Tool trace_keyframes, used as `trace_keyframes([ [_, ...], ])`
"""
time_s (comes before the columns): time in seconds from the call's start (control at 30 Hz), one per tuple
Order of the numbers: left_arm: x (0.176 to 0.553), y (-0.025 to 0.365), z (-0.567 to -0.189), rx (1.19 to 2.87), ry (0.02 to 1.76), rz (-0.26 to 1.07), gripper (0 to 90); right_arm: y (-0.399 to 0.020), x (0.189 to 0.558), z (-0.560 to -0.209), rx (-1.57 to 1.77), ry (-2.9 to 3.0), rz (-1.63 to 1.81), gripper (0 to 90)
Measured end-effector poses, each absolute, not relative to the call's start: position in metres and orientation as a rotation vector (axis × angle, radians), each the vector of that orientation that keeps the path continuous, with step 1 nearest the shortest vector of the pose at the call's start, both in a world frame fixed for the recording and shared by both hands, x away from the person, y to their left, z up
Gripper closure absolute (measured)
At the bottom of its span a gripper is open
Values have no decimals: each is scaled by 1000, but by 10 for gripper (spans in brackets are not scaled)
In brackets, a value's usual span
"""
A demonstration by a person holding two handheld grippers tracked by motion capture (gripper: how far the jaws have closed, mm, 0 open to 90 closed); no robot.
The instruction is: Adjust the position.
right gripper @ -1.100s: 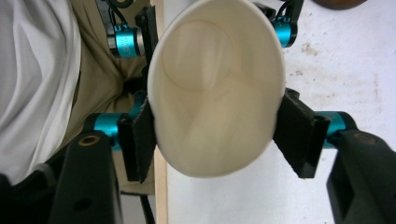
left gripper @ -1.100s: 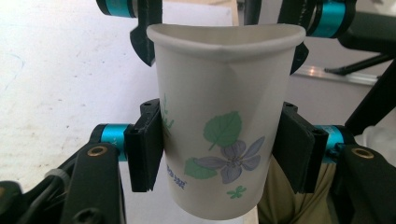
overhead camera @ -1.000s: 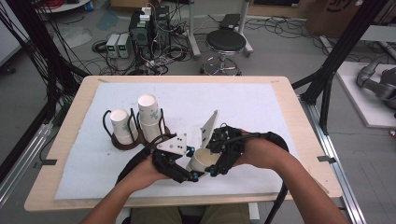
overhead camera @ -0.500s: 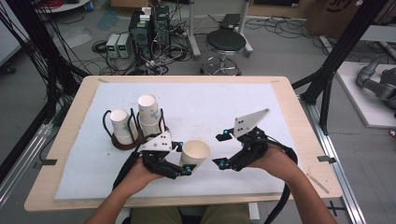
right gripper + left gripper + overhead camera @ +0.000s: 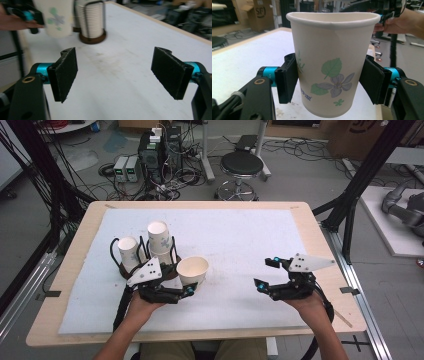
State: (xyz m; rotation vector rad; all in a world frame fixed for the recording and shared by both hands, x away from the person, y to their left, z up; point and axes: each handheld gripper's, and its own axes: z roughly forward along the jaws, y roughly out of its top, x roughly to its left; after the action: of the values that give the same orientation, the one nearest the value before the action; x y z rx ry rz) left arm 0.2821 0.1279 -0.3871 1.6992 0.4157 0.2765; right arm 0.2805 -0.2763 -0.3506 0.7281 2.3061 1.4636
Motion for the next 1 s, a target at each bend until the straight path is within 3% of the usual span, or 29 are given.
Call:
trace_keyframes([
  [0.33,284,139,-402,1655,423,342,352,-311,264,-384,962,2088,1409,220],
  [1.0,285,136,-405,1641,413,334,349,-325,253,-391,975,1994,1438,214],
])
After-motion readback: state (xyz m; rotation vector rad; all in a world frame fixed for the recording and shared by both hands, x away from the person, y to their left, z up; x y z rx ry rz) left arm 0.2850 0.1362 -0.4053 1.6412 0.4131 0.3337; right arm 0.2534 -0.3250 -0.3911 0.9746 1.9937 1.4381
